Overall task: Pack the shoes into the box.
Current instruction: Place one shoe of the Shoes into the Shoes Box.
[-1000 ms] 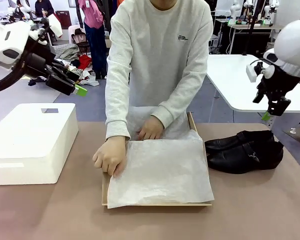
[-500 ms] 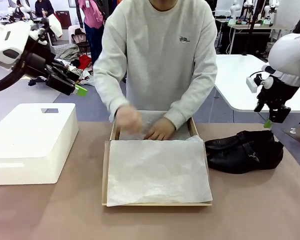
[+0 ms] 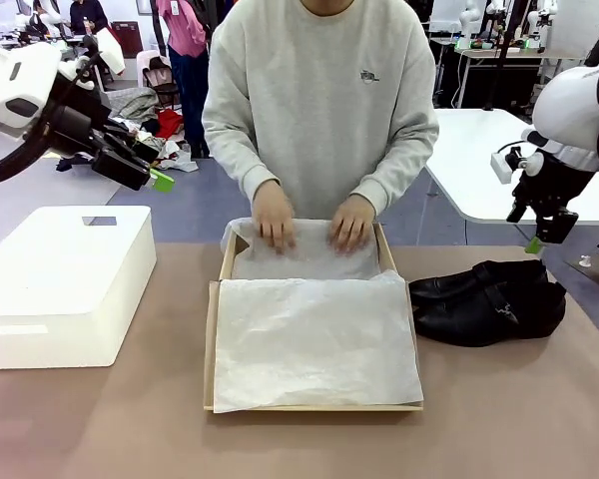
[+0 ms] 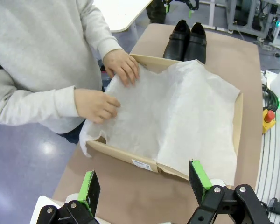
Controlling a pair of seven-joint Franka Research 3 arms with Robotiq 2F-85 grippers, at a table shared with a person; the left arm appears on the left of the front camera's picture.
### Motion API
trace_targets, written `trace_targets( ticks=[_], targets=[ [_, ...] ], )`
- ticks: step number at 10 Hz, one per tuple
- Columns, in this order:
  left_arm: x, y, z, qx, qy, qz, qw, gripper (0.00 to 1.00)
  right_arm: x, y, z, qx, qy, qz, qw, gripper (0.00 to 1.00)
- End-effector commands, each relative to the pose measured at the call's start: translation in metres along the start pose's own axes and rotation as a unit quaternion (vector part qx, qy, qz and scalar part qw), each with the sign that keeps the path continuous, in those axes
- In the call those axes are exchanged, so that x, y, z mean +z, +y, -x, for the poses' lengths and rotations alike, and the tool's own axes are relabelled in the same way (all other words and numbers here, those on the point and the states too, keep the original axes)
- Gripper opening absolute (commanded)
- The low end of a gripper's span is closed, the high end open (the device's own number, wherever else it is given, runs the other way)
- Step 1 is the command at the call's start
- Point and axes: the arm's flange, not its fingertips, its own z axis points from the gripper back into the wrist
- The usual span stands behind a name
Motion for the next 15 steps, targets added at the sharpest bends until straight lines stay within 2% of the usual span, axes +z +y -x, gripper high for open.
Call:
trace_targets(
  ticks=[1, 8, 10, 15],
  targets=[
    [-0.001, 0.003, 0.001, -0.006, -0.010, 0.007, 1.000, 1.00, 0.000, 0.002, 0.001, 0.000, -0.001, 0.000, 1.000, 1.00],
    [-0.001, 0.003, 0.001, -0.006, -0.010, 0.007, 1.000, 1.00, -0.028, -0.028, 0.009, -0.008, 0.003, -0.003, 1.000, 1.00],
    [-0.001, 0.003, 0.001, -0.006, -0.010, 0.007, 1.000, 1.00, -0.038, -0.032, 0.015, -0.012, 0.009, 0.016, 1.000, 1.00],
    [-0.001, 0.003, 0.001, -0.006, -0.010, 0.007, 1.000, 1.00, -0.055, -0.038, 0.016, -0.009, -0.004, 0.002, 1.000, 1.00]
  ],
)
